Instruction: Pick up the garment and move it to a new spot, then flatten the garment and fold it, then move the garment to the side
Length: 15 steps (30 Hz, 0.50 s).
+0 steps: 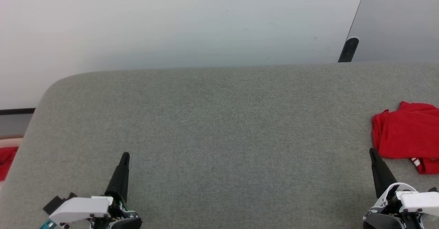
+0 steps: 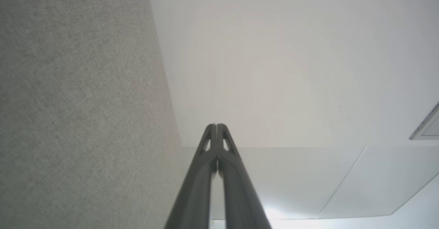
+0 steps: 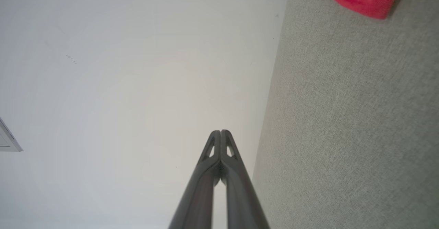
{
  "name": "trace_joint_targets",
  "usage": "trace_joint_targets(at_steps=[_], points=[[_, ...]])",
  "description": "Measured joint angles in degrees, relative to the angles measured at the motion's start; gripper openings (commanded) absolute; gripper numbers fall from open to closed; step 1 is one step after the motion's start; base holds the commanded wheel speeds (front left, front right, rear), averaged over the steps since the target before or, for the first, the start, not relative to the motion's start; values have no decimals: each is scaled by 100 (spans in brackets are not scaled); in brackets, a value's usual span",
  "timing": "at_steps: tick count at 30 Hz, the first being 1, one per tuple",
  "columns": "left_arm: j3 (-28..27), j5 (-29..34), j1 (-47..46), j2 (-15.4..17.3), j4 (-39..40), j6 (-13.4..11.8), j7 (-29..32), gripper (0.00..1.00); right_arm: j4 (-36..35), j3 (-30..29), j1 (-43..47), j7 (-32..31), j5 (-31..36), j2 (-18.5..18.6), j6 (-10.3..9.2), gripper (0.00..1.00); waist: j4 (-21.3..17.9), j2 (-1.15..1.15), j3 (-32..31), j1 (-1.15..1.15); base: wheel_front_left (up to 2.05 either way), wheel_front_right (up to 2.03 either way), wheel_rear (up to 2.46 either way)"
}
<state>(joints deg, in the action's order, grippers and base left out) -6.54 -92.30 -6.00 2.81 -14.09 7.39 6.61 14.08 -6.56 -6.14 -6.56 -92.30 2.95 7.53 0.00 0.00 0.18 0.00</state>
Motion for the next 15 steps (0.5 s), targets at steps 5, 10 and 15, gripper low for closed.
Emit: trace_joint_targets(at_steps=[5, 10, 15], points=[[1, 0, 0, 0, 0, 0, 0, 0, 0, 1, 0, 0, 0, -1, 0, 0, 0, 0, 0, 0, 0, 0, 0], [1, 0, -1, 0, 0, 0, 0, 0, 0, 1, 0, 0, 0, -1, 0, 0, 0, 0, 0, 0, 0, 0, 0], [2, 0, -1, 0, 0, 0, 0, 0, 0, 0, 0, 0, 0, -1, 0, 0, 0, 0, 0, 0, 0, 0, 0]])
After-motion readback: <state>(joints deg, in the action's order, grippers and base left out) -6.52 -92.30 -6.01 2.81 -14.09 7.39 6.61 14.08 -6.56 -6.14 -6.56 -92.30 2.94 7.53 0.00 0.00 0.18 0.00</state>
